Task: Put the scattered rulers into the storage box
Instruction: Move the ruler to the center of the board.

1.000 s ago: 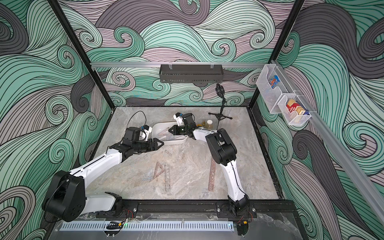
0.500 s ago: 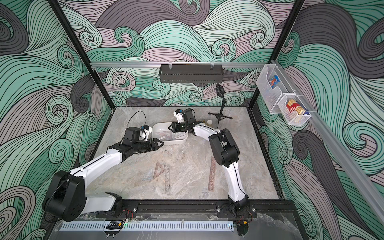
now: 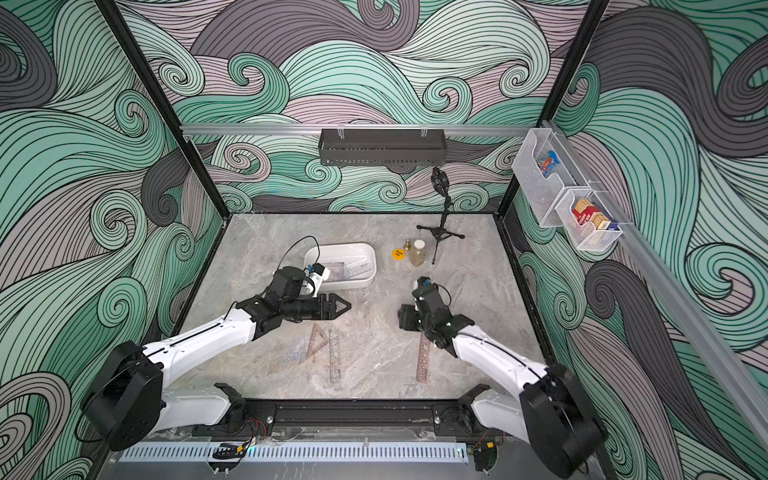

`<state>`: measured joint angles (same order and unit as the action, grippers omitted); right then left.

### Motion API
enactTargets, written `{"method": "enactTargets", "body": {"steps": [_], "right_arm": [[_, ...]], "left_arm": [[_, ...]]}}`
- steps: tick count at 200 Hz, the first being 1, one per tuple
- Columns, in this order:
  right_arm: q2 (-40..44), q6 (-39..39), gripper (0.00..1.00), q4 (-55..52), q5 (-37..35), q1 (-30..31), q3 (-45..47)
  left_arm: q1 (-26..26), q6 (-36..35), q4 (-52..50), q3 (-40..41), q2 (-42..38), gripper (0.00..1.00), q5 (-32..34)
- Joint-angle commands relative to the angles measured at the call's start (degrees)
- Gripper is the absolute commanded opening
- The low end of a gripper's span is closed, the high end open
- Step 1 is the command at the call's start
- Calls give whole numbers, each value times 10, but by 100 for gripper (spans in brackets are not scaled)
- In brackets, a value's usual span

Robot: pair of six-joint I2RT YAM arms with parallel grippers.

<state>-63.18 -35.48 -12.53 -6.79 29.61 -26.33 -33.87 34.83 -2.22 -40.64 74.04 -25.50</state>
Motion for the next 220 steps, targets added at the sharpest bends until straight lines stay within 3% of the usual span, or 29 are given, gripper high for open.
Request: {"method": "enactTargets", "body": {"steps": [1,22,64,91,165,220], "right_arm": [[62,-95,62,-51,-70,4,37],[94,-123,60,-56,-73,4,67],[76,-142,60,-67,-78,12,84],[56,-148,53,-66,-100,45,77],[-88,-191,45,-48,-127,135,21],[-202,-189,44,4,-94,168,-60]], "left_arm": [[-16,18,24,3,5,76,15],[-18,17,24,7,8,76,18],[-17,7,19,3,13,76,23],[-16,-1,11,1,19,76,24],[-6,-10,-10,-1,18,76,31],[1,-12,-11,9,8,76,29]]}}
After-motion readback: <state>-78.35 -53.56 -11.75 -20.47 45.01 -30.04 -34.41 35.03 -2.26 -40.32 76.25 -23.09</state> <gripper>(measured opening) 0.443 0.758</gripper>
